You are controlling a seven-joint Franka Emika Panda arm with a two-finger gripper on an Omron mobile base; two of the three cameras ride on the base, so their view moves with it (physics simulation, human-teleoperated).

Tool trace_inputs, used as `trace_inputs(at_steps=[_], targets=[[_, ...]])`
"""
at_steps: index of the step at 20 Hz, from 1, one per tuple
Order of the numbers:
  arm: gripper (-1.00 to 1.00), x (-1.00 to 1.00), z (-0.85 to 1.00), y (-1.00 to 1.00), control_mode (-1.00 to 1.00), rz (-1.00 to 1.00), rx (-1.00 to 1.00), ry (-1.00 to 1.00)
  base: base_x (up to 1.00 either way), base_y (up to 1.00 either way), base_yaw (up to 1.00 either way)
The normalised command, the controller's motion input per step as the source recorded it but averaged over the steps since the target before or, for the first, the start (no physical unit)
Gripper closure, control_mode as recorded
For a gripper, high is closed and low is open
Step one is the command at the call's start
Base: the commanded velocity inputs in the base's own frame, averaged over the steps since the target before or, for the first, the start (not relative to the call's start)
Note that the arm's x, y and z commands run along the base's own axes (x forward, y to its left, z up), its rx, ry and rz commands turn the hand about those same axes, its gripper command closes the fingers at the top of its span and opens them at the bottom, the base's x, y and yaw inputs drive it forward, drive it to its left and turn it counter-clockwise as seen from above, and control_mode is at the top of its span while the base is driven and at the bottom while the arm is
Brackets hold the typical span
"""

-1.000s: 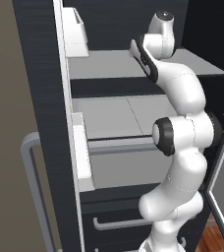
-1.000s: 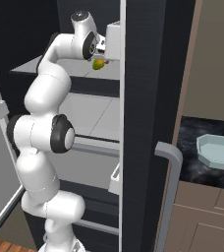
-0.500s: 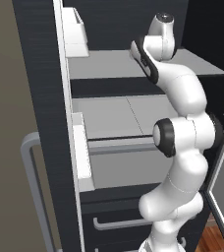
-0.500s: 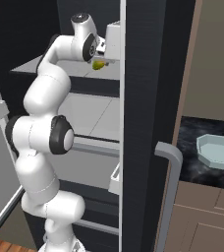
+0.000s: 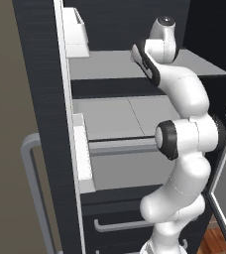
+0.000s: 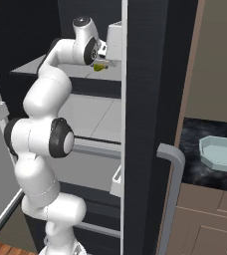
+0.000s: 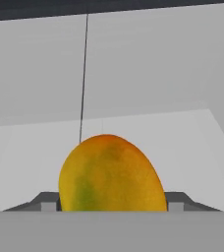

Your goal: Pick the mango and orange from the fridge and place them inside the tupperware on the counter.

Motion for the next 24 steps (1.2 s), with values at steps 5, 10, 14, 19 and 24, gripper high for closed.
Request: trace_inputs(at_steps=[5,10,14,19,24], targets=[[1.00,-0.19,-0.06,0.00,-1.00,0.00,0.00,-0.01,0.00,0.00,0.00],[1.00,-0.79,0.03,0.00,-1.00,0.00,0.02,-0.18,0.00,0.00,0.00],[1.00,-0.98,0.12,0.01,-1.00,0.00,0.00,-0.14,0.00,0.00,0.00],[1.00,-0.91,0.01,0.01,-1.00,0.00,0.01,-0.06,0.00,0.00,0.00],[1.00,-0.74,0.00,0.13,-1.00,0.00,0.00,0.00,0.00,0.00,0.00]])
